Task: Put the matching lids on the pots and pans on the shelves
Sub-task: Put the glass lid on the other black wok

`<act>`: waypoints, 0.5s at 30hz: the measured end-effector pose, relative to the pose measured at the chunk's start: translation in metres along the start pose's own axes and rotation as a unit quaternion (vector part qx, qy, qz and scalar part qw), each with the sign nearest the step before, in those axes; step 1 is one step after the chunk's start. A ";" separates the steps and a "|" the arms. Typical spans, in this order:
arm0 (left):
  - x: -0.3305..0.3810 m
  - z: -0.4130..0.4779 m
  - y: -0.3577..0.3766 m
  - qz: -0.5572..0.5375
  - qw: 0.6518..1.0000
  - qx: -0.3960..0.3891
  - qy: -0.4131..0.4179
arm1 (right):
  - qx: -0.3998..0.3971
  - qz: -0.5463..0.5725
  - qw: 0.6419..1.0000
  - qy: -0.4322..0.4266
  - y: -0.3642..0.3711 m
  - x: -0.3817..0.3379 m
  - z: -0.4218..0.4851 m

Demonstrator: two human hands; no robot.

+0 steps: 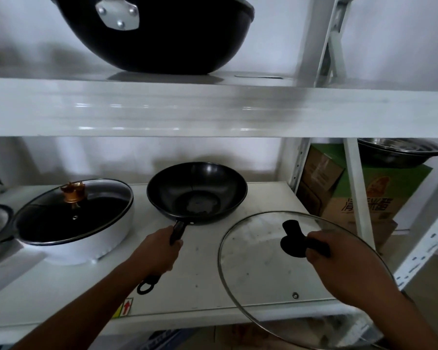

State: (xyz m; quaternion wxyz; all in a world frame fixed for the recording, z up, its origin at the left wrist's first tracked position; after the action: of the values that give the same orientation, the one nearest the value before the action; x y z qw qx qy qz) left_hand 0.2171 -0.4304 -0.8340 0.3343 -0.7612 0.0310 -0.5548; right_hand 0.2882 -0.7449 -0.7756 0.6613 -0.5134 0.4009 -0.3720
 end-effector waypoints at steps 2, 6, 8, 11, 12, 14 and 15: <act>-0.002 -0.003 0.000 0.003 1.000 0.003 0.003 | -0.010 0.024 1.000 0.006 -0.013 -0.003 -0.006; -0.005 -0.019 0.000 0.005 1.000 0.004 0.015 | -0.001 0.110 0.993 0.041 -0.036 -0.006 -0.008; -0.004 -0.032 0.000 0.001 1.000 -0.002 0.022 | 0.010 0.150 0.988 0.041 -0.042 -0.013 -0.005; -0.002 -0.058 0.006 0.016 1.000 -0.014 0.017 | 0.030 0.169 0.985 0.031 -0.041 -0.029 0.011; -0.001 -0.067 0.010 0.025 0.999 -0.014 0.016 | 0.037 0.165 0.985 0.026 -0.038 -0.036 0.018; 0.002 -0.085 0.020 0.052 0.998 -0.008 0.024 | 0.044 0.161 0.986 0.023 -0.030 -0.051 0.034; 0.004 -0.092 0.026 0.064 0.998 -0.005 0.023 | 0.044 0.163 0.985 0.026 -0.025 -0.058 0.043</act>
State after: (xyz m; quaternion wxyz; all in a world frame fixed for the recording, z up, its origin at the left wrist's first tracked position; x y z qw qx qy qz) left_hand 0.1471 -0.4956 -0.8300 0.3647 -0.7463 0.0902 -0.5494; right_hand 0.3022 -0.6806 -0.7363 0.7243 -0.4015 0.4795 -0.2902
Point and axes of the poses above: each hand's wrist, its own z-axis towards the middle knuckle, its own y-axis out of the palm, x = y × z, the point moved 2 cm from there along z, towards the middle knuckle, and after that the axes turned 15 degrees about -z, right-handed, at the moved point
